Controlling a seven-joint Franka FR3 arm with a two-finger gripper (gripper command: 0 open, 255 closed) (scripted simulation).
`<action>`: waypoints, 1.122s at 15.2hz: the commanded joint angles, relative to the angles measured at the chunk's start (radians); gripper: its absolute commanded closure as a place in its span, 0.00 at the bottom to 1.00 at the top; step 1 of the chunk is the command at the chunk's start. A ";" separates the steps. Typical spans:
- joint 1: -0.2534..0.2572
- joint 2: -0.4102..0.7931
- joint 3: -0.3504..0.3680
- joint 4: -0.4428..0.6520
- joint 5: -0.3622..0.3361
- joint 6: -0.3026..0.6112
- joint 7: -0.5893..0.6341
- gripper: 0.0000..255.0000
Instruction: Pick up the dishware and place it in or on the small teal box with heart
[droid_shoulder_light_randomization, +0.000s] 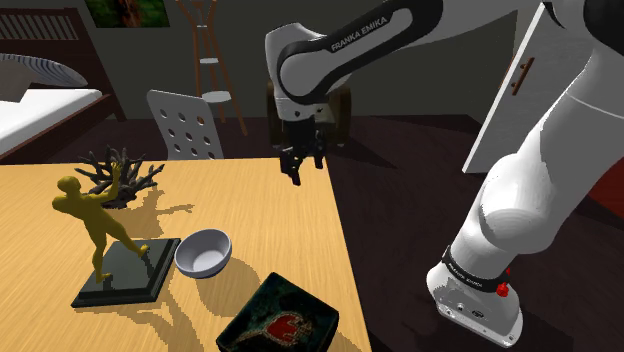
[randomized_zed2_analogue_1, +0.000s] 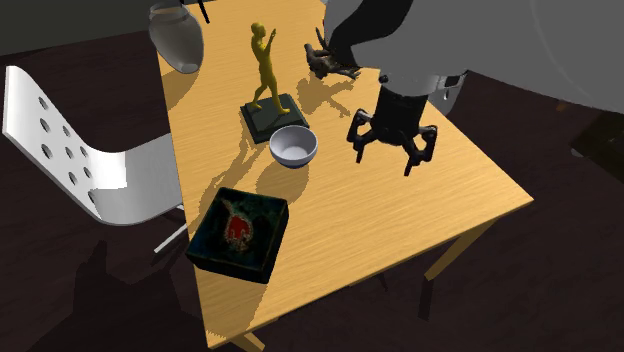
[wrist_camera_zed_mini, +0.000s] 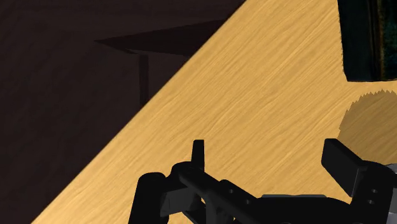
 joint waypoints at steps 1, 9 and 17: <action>0.013 0.067 0.020 0.039 0.000 0.032 0.031 0.00; 0.069 0.360 0.064 0.265 -0.046 0.102 0.139 0.00; 0.154 0.666 0.070 0.581 -0.108 0.096 0.226 0.00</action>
